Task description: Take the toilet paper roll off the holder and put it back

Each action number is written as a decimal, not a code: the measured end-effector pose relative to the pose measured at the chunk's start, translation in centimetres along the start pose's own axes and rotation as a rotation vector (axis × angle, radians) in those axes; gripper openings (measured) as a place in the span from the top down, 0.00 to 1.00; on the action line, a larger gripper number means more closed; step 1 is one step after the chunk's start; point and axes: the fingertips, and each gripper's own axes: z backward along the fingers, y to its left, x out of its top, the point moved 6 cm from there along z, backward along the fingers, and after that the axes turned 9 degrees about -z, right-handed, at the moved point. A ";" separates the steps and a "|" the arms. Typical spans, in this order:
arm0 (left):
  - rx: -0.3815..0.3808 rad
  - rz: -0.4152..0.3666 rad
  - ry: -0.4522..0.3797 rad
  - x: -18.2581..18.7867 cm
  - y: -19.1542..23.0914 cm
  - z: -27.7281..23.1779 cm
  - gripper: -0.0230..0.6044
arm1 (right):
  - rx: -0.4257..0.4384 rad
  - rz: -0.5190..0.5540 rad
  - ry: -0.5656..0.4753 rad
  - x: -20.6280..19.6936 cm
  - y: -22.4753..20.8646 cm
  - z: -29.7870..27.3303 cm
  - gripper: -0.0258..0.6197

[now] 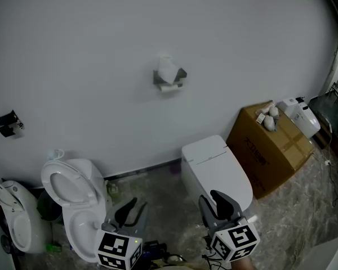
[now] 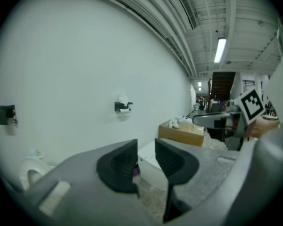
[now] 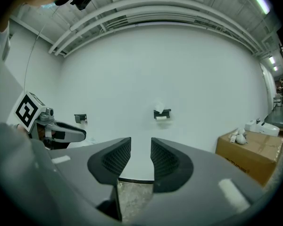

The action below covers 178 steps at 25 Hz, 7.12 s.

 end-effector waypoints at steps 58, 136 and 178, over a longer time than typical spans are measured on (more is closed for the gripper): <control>-0.075 -0.054 0.032 4.6 14.9 -22.1 0.77 | -0.025 0.024 -0.002 6.3 -9.2 -22.5 0.78; 0.225 0.047 0.050 8.2 27.9 -37.4 0.75 | 0.330 0.120 -0.065 22.6 -16.9 -57.6 0.58; 0.646 0.106 0.048 6.0 31.1 -23.5 0.50 | 1.129 0.126 0.095 15.1 9.5 -53.9 0.60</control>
